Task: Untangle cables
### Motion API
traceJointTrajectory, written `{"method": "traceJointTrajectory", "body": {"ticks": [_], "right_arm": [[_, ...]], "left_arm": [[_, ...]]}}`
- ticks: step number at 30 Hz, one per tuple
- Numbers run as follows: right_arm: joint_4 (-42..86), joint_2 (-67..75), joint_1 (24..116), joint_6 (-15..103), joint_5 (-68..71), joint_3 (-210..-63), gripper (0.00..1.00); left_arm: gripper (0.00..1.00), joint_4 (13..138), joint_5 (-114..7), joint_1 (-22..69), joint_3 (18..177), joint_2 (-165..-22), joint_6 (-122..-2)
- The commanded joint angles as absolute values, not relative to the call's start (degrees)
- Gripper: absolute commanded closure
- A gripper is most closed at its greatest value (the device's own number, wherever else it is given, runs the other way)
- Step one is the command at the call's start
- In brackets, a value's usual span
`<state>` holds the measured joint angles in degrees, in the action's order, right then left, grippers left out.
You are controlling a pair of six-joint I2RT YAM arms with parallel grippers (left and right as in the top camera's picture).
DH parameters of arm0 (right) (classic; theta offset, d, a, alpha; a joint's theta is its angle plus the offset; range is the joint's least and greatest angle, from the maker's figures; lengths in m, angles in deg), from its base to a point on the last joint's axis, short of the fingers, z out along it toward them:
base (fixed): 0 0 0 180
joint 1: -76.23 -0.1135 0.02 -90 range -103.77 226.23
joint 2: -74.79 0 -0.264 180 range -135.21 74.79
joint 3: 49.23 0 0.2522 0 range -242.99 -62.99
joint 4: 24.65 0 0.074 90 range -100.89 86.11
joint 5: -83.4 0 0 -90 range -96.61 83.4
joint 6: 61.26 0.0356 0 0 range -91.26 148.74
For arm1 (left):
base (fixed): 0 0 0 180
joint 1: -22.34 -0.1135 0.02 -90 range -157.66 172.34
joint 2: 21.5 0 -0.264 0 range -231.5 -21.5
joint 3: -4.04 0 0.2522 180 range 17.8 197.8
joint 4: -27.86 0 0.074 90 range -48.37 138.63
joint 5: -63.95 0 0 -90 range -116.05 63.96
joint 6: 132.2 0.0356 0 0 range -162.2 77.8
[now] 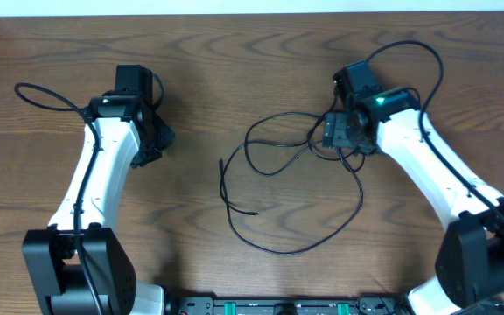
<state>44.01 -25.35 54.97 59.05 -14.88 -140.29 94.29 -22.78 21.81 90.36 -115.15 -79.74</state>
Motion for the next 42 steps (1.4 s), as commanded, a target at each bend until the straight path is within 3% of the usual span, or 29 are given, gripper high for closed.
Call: {"method": "traceJointTrajectory", "body": {"ticks": [1,4,5,7,15,26,34,42], "right_arm": [[43.9,-28.1,53.2,57.9,-12.9,-140.8,0.09],[42.7,-30.2,52.3,57.8,-12.6,-140.8,0.22],[41.6,-31.5,52.0,57.8,-12.1,-140.8,0.36],[40.5,-32.7,51.9,57.8,-12.0,-140.8,0.43],[37.5,-36.1,51.9,57.8,-12.4,-140.6,0.5],[36.3,-37.0,51.9,57.8,-12.5,-140.4,0.99],[35.7,-36.9,51.9,57.3,-10.8,-140.6,0.99],[33.3,-31.0,56.3,48.8,15.3,-143.4,0.99]], "left_arm": [[0.66,94.5,-22.6,21.9,90.0,-115.8,-80.0],[0.66,94.5,-22.6,21.9,90.0,-115.8,-80.0],[0.66,94.5,-22.6,21.9,90.0,-115.8,-80.0],[0.66,94.5,-22.6,21.9,90.0,-115.8,-80.0],[0.66,94.5,-22.6,21.9,90.0,-115.8,-80.0],[0.66,94.5,-22.6,21.9,90.0,-115.8,-80.0],[0.66,94.5,-22.6,21.9,90.0,-115.8,-80.0],[0.66,94.5,-22.6,21.9,90.0,-115.8,-80.0]]}}
